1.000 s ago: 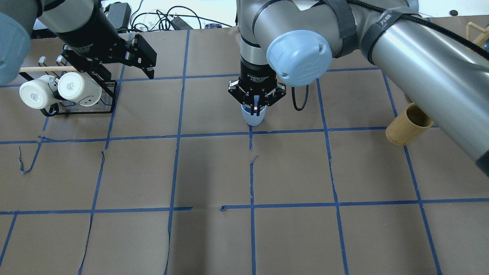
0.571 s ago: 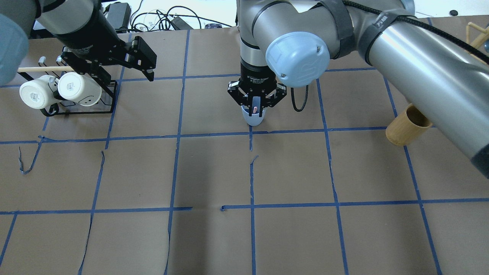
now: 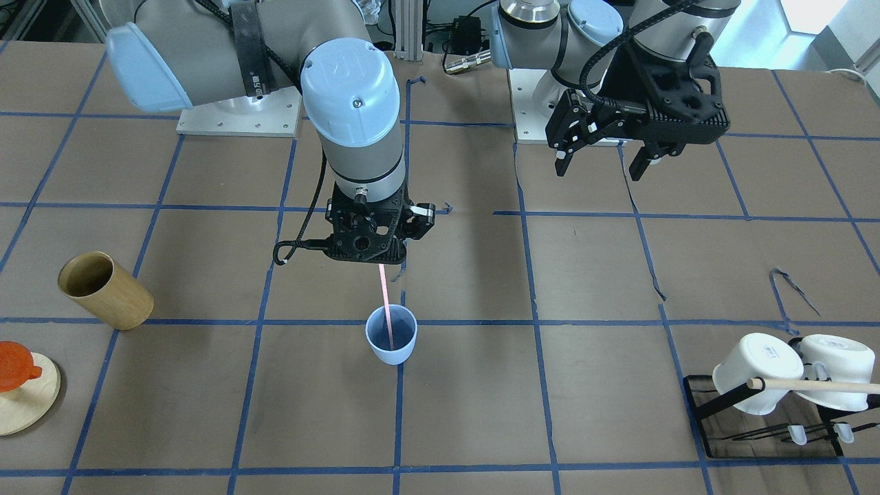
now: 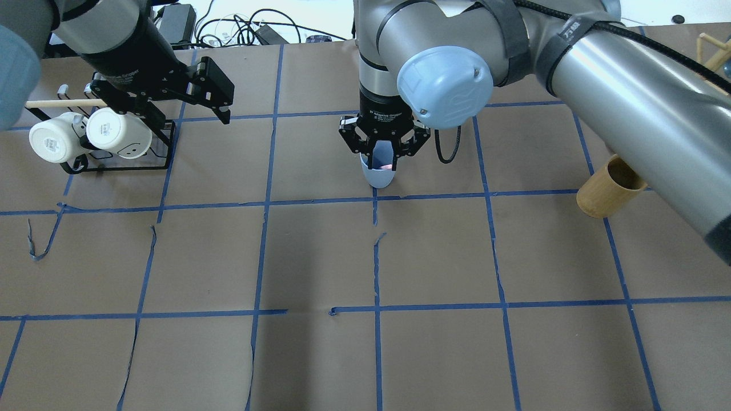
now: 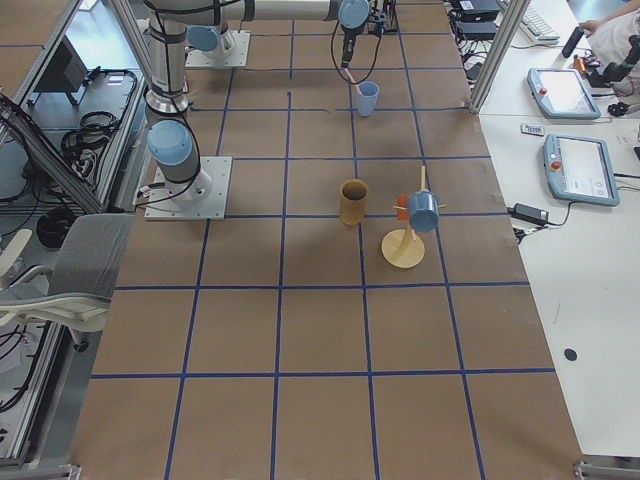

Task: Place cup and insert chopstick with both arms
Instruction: 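Lower the pink chopstick into the blue cup with the right gripper, then open the right gripper and raise it away from the cup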

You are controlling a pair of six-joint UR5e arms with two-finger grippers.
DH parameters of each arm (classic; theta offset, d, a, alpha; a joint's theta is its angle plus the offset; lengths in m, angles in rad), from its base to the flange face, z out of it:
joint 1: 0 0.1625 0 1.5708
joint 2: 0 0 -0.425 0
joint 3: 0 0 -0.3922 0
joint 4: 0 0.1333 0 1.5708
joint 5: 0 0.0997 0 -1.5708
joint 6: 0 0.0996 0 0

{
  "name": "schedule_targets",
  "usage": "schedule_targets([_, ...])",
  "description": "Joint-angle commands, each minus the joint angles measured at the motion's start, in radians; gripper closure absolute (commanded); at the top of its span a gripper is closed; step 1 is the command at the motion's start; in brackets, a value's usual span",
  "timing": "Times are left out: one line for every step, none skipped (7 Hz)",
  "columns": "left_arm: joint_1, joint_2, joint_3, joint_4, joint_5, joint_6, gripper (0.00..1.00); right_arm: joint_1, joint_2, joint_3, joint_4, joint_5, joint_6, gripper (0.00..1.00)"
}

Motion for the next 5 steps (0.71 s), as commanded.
schedule_targets([0.000,-0.002,-0.005,-0.001,0.002,0.000,0.00,-0.044,-0.010,-0.058,-0.017,-0.064,-0.136,0.45])
schedule_targets([0.000,0.001,-0.005,-0.002,0.002,0.000,0.00,-0.098,-0.030,-0.058,0.017,-0.119,-0.258,0.42])
schedule_targets([0.000,0.001,-0.002,-0.002,0.001,0.000,0.00,-0.173,-0.090,-0.051,0.082,-0.141,-0.420,0.37])
schedule_targets([-0.003,-0.001,-0.009,-0.001,-0.001,-0.002,0.00,-0.243,-0.130,-0.045,0.118,-0.142,-0.607,0.24])
schedule_targets([0.000,-0.001,-0.008,0.001,-0.001,-0.002,0.00,-0.282,-0.188,-0.023,0.143,-0.135,-0.758,0.23])
